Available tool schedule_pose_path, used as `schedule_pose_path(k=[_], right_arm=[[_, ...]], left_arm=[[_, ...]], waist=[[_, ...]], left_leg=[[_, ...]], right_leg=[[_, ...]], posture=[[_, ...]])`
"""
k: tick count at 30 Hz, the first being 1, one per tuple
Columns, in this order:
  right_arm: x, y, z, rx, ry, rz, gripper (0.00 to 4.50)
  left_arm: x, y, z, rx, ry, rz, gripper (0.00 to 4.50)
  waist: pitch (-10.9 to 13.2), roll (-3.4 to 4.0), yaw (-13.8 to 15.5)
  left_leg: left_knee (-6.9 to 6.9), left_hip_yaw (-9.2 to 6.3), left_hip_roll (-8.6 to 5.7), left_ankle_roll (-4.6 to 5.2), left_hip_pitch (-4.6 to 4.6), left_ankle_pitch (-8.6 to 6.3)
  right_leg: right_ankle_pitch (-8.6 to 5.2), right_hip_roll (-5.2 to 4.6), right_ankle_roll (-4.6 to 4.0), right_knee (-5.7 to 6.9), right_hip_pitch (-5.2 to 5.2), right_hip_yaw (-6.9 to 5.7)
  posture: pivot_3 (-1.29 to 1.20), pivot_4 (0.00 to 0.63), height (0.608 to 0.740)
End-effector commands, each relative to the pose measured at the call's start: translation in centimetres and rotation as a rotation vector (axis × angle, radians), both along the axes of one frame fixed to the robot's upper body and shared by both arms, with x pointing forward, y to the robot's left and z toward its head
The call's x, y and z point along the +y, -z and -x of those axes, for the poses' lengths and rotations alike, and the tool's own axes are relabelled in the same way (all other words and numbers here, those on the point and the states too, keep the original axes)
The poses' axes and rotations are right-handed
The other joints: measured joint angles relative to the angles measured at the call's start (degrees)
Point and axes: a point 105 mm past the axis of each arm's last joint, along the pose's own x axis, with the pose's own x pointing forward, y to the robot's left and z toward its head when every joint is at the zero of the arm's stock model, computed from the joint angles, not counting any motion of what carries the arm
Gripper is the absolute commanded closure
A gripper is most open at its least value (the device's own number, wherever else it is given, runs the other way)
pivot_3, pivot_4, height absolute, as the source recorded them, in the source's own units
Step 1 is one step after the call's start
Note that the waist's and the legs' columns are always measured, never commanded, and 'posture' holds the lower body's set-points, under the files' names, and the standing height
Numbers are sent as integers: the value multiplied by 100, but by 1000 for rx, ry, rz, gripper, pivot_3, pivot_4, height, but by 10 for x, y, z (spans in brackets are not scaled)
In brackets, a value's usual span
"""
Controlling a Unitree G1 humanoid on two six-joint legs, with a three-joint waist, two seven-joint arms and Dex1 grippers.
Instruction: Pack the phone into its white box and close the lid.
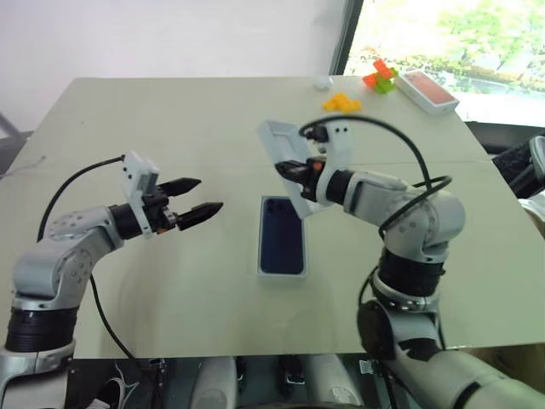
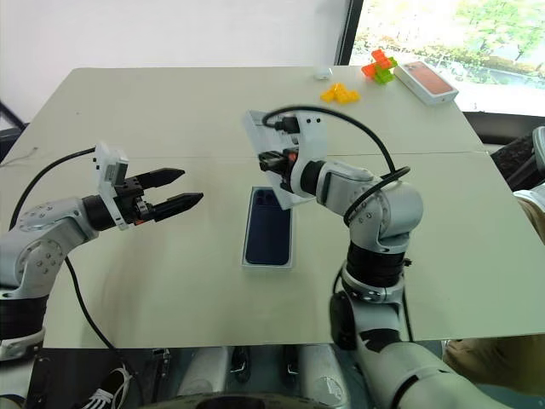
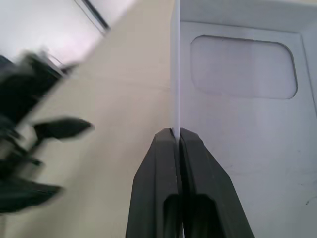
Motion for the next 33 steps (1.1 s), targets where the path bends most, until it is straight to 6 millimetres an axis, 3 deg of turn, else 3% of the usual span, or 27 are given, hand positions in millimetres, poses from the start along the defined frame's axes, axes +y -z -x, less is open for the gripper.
schedule_pose_path(k=[1, 10, 17, 25, 33], right_arm=[[13, -19, 3, 100, -86, -282, 4449], [56, 7, 21, 278, -177, -340, 4449], [58, 6, 21, 322, -184, -373, 4449], [47, 10, 16, 327, -159, -367, 4449], [53, 11, 20, 371, -187, -410, 4449]], left_arm=[[10, -18, -1, -77, -39, 20, 0], [25, -35, 8, -95, -78, 84, 0], [22, -37, 12, -87, -79, 103, 0], [15, -34, 12, -71, -66, 121, 0], [12, -33, 10, -60, -54, 128, 0]], waist=[[1, 1, 2], [3, 7, -79], [3, 7, -60], [3, 7, -42], [3, 7, -48]], left_leg=[[3, 3, -5, 1, -3, -1], [-16, 7, -10, 6, 2, -2], [-6, 7, -8, 4, -1, -1], [-6, 7, -8, 4, -2, -1], [-8, 7, -7, 4, -1, -1]], right_leg=[[1, -5, -2, -1, -1, 0], [1, -12, -3, 1, -6, 0], [2, -9, -2, 1, -5, 1], [1, -8, 0, -1, -5, 2], [-1, -6, 3, -1, -5, 2]], posture=[[0, 150, 737], [0, 150, 737], [0, 150, 737], [0, 150, 737], [0, 150, 737]])
